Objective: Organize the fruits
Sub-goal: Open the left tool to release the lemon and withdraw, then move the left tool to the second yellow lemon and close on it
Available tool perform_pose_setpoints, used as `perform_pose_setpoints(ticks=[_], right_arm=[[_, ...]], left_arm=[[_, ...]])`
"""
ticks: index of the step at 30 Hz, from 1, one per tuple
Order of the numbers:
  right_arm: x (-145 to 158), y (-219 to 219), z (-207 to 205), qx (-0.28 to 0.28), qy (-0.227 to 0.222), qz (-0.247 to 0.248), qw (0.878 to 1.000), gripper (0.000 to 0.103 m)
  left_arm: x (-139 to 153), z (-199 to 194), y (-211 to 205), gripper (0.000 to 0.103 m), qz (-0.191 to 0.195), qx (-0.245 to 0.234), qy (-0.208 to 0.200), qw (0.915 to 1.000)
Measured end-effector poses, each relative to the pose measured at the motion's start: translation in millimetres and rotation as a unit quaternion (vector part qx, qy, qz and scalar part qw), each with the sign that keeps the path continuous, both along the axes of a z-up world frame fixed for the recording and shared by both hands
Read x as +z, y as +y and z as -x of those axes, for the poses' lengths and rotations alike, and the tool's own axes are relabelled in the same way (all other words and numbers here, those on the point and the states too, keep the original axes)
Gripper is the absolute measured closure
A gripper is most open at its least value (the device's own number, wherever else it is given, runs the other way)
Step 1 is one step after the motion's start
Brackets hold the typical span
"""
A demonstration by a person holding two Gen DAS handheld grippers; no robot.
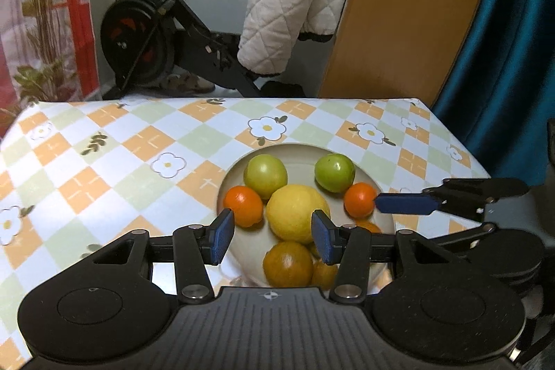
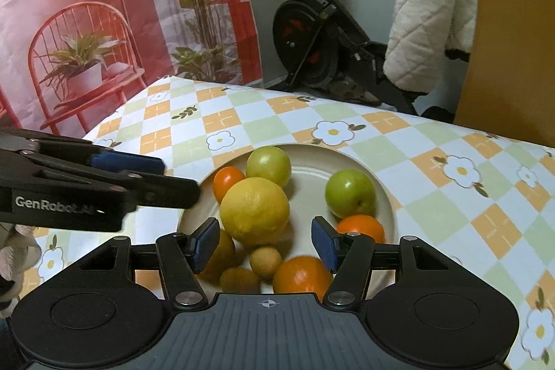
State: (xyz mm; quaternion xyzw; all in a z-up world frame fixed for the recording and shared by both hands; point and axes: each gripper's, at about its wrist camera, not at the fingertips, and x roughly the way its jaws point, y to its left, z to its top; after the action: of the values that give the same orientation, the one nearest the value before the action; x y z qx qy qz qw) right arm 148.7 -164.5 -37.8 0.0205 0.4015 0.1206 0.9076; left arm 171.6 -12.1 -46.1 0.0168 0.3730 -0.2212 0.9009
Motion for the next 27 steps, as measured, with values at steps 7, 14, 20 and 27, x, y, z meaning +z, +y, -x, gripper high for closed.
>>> perform_pose_setpoints(ticks=[7,14,20,27], right_arm=[[9,0,34,-0.011,-0.01,-0.007,1.0,0.048],[5,9,59,-0.005,-0.008,0.023,1.0,0.048],[-3,12,71,-0.005,0.003,0.023,1.0,0.048],[-6,11,78,-0.006,0.01,0.021,1.0,0.048]], left_arm=[[2,30,9,0.051,0.002,0.014,-0.004,0.9999],[-3,48,21,0.052,0.035,0.033,0.013,0.9988],[-7,59,28,0.052,0.049,0.039,0.02,0.9978],[-13,65,28,0.052,0.052,0.033,0.03,0.9976]])
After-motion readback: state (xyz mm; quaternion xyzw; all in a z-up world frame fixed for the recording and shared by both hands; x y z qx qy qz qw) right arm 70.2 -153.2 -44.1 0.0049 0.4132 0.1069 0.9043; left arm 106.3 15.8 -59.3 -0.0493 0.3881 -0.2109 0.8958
